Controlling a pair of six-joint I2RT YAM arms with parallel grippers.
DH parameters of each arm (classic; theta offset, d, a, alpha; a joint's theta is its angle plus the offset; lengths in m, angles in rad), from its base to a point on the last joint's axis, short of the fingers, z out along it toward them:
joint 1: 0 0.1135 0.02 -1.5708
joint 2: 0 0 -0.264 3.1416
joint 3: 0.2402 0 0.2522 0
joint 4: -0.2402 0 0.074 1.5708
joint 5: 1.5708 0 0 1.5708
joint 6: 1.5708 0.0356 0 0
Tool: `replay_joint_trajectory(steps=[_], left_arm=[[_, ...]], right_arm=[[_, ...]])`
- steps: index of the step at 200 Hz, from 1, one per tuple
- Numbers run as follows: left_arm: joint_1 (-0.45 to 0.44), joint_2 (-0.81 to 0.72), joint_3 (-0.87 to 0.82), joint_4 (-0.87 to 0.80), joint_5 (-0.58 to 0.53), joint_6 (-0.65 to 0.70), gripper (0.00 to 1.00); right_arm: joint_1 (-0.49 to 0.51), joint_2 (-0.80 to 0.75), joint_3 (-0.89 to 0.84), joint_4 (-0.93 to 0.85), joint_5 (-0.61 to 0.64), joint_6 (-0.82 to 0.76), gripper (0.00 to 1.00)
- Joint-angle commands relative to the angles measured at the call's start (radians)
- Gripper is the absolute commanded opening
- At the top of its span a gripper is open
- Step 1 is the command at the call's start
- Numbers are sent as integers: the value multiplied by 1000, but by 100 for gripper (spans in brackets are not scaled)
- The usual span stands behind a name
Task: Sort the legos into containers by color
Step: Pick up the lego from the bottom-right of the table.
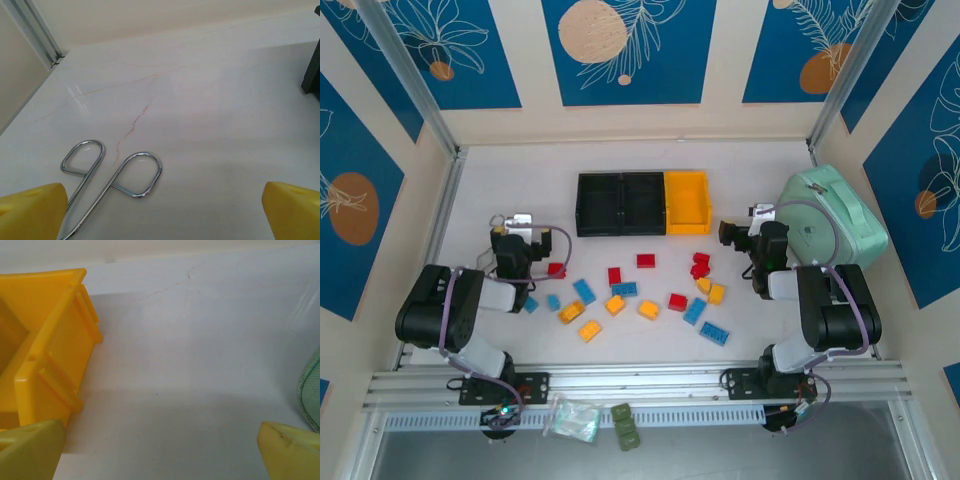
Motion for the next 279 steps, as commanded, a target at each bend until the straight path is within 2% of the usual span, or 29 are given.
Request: replay_joint_trajectory(steps=[1,265,279], left_arm=[[10,1,17,-1,17,-8,99],[11,-5,13,8,18,-7,99],[10,-64,40,-95,27,-5,99]], right_arm=[[-2,-2,8,16,-10,6,99],[-3,-5,6,19,-10,7,99],[3,-42,22,-38,0,6,99]])
